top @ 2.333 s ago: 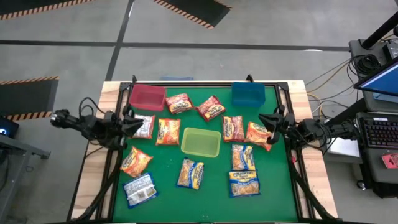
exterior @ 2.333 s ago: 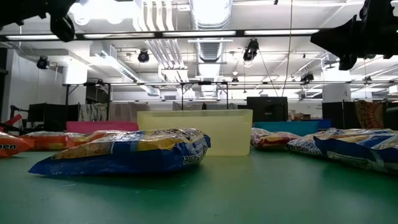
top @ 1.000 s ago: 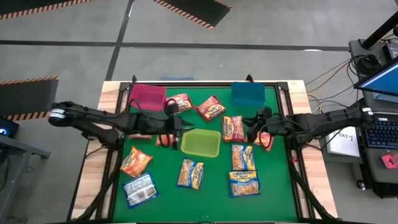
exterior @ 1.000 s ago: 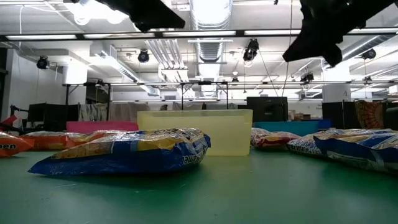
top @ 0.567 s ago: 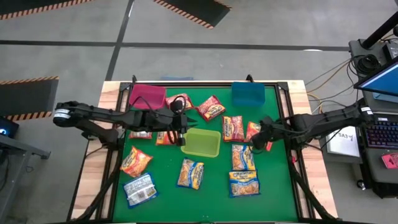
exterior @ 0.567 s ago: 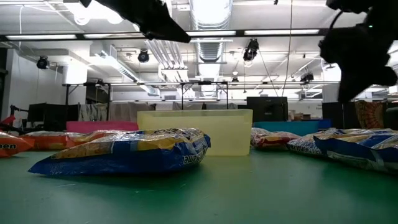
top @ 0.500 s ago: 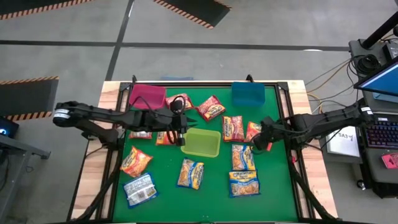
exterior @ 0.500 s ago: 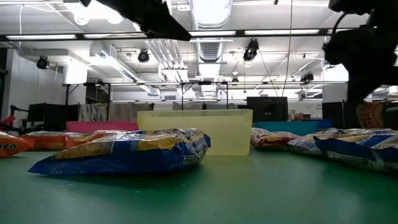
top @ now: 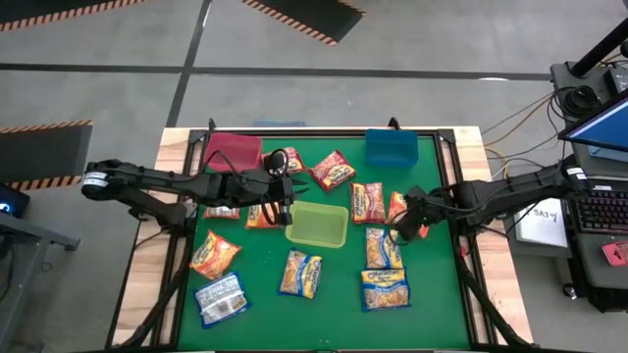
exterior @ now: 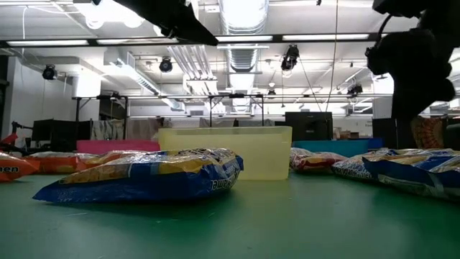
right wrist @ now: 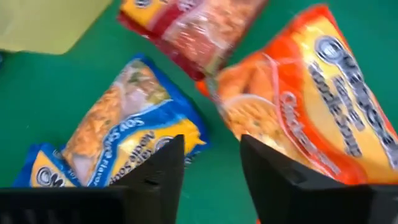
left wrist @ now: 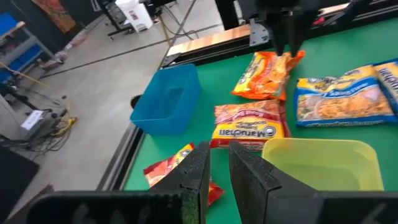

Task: Sort Maruchan noodles
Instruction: Put the orange noodle pack into the yellow bin

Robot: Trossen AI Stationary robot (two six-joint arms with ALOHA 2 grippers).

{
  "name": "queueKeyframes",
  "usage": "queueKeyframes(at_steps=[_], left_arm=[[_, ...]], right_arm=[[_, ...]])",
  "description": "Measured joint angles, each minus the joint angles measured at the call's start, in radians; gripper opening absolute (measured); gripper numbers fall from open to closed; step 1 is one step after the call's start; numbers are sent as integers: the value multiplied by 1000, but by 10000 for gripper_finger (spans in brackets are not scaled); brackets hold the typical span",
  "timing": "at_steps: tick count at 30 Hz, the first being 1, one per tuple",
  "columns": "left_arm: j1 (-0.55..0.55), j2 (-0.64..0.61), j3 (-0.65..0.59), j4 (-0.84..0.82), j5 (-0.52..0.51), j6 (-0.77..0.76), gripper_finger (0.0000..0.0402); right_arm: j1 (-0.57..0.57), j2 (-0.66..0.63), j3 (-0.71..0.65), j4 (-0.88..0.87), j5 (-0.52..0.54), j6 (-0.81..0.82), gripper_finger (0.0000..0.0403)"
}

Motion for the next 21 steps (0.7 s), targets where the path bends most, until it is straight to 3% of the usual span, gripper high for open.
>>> queueKeyframes(at_steps=[6,12,21], left_arm=[[0,-5,0,5,-4,1,42],[0,-15,-1,-23,-56,-1,42],[0,-67,-1,-97,-116,-8,42]], right_arm=[[0,162,108,-36,-13,-151,199],[3,355,191,-262,-26,-355,201],[18,436,183,-273,55,-443,201]])
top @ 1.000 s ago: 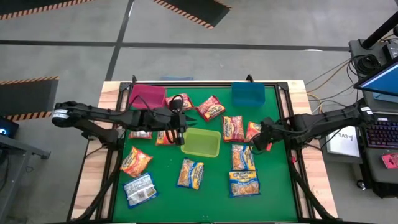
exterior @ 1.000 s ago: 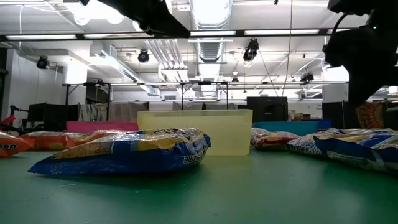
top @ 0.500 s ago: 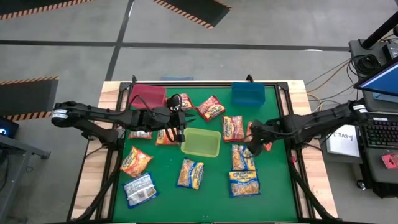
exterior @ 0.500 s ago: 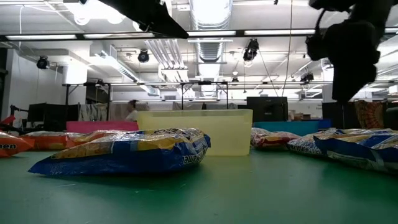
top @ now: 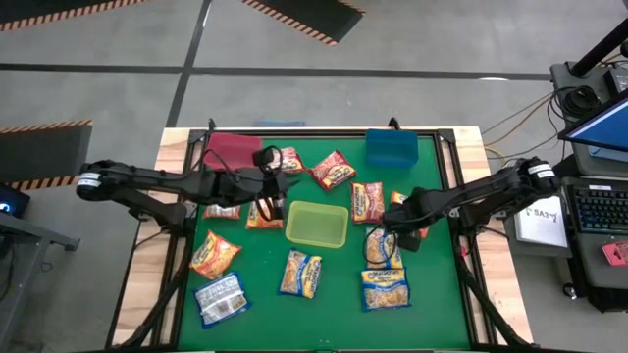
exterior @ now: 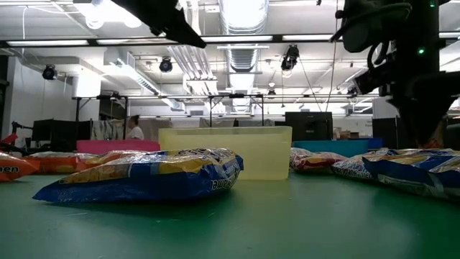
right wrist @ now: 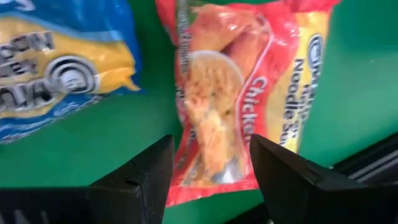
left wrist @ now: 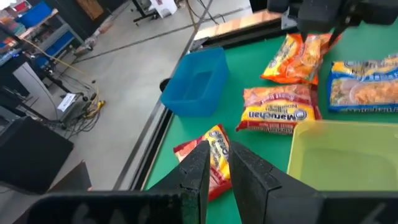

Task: Sort Maruchan noodles
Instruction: Put the orange noodle pack into the yellow bin

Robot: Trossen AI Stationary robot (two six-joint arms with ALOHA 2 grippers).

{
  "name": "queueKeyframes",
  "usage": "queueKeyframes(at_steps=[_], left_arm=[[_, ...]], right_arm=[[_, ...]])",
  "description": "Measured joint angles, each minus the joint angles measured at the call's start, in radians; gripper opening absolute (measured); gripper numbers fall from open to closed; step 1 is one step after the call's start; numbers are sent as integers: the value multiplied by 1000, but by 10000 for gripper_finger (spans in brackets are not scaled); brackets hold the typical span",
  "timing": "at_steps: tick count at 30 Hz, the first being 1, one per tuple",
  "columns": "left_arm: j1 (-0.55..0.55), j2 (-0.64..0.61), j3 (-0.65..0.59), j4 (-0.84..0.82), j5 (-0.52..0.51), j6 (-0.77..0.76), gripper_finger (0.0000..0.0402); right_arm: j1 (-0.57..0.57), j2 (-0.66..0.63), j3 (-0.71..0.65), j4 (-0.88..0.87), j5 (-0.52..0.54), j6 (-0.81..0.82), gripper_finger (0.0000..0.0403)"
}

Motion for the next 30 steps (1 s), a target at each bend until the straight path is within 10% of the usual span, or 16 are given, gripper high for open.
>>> queueKeyframes(at_steps=[14,30], left_arm=[[0,-58,-11,-87,0,-30,42],[0,-62,-12,-85,1,-37,42]], right_arm=[[0,61,-77,151,137,15,190],[0,80,-101,181,175,61,15]])
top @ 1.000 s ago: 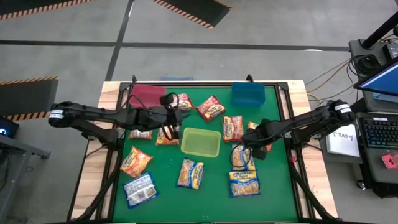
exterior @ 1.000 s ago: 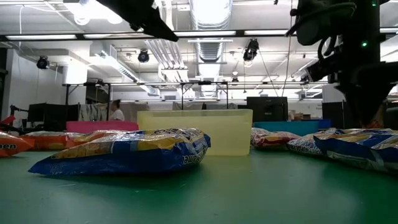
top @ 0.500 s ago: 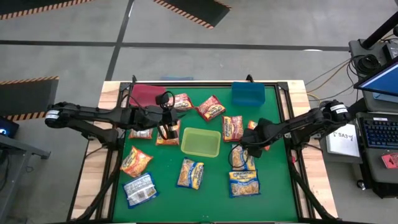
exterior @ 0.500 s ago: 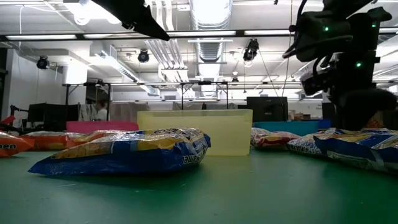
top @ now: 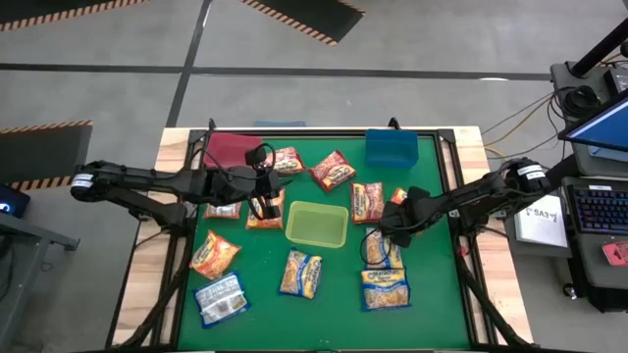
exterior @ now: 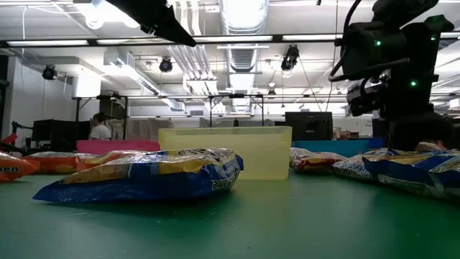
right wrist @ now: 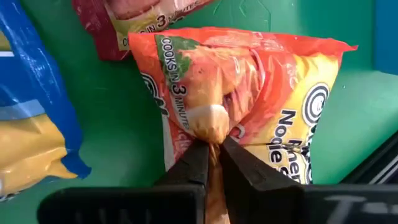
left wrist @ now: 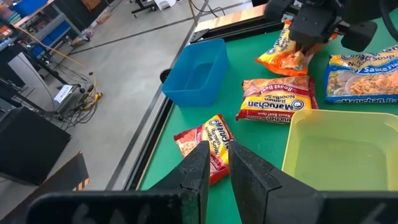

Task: Sort Maruchan noodles
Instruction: Put the orange noodle pack into the yellow bin

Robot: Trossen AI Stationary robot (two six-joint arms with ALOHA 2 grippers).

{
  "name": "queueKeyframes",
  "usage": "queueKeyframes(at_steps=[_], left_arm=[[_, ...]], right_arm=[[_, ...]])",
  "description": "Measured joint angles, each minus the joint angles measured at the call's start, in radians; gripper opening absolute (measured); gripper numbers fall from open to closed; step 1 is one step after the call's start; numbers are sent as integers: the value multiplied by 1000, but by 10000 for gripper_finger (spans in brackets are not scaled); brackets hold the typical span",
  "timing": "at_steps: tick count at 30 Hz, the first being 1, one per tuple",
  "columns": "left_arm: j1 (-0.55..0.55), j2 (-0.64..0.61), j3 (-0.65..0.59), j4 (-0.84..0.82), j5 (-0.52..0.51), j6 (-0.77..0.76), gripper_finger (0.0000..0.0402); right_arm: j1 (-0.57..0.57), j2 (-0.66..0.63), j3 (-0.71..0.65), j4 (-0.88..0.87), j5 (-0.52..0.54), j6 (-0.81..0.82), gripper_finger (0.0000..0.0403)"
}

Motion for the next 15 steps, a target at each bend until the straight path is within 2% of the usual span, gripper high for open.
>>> queueKeyframes(at_steps=[6,15], left_arm=[[0,5,0,3,1,-4,42],[0,6,0,7,2,-19,42]], right_arm=[[0,-115,-1,2,-1,24,12],[0,-408,-5,67,143,87,11]])
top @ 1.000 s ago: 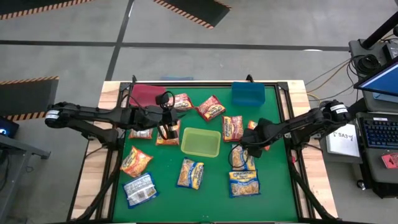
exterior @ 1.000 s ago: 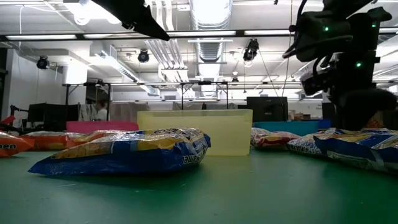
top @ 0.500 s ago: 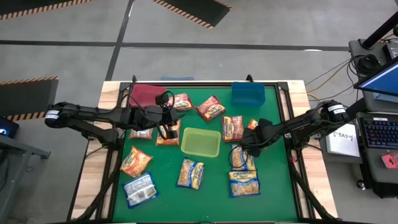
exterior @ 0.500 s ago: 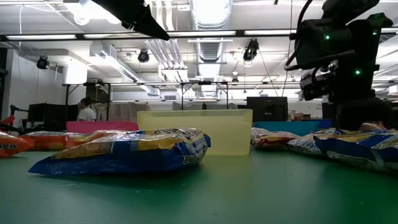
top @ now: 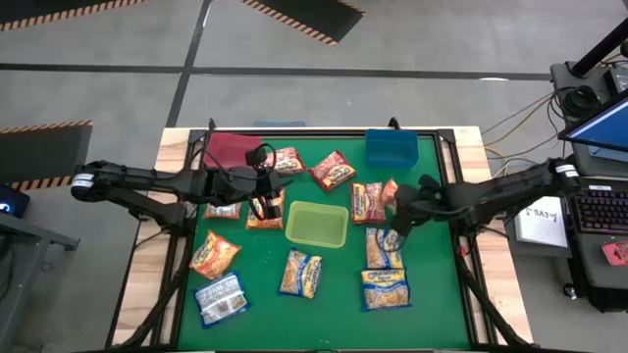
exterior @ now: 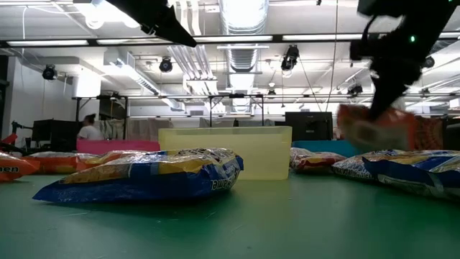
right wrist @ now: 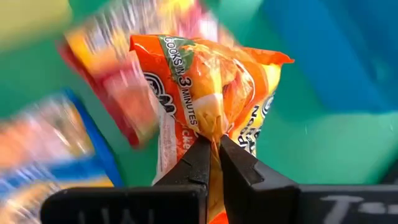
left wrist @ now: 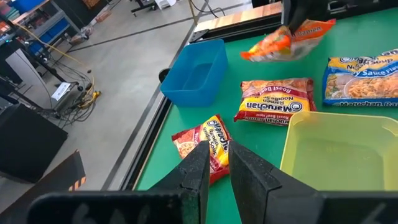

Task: Sort Maruchan noodles
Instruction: Put the orange noodle pack into the yellow bin

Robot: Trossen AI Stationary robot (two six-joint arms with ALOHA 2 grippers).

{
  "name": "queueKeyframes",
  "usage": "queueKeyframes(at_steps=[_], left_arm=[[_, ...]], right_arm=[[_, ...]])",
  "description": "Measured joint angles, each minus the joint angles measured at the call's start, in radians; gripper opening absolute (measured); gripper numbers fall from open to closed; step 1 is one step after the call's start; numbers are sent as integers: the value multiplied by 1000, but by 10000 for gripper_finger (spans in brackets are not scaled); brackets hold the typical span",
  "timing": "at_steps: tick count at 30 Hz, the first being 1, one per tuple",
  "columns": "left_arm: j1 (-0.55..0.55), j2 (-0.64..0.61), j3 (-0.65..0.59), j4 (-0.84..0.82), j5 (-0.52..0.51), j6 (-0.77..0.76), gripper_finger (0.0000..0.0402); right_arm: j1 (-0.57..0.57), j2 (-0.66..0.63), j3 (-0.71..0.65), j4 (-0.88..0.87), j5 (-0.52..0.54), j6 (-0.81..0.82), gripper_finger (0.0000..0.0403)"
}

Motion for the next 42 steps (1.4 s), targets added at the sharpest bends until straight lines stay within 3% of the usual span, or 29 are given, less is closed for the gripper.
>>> queueKeyframes(at_steps=[6,11,17,24,28,33,38,42], left_arm=[[0,0,0,1,2,-4,42],[-1,0,0,0,3,-16,42],[-6,-2,0,0,4,-22,42],[-30,-9,0,-53,18,-43,42],[-64,-24,1,-201,28,-124,42],[-127,-18,-11,-358,176,-237,42],[-220,3,-51,-386,194,-280,42],[-266,4,-104,-360,193,-293,42]], right_arm=[[0,-168,-55,273,22,-64,11],[0,-222,-121,561,9,-145,11],[0,-177,-177,904,-40,-252,11],[0,-6,-207,1296,-43,-369,11],[-6,103,-168,1379,-54,-267,11],[-32,206,-79,1385,-159,-50,12],[-55,304,0,1381,-252,182,12],[-55,387,43,1385,-260,342,12]])
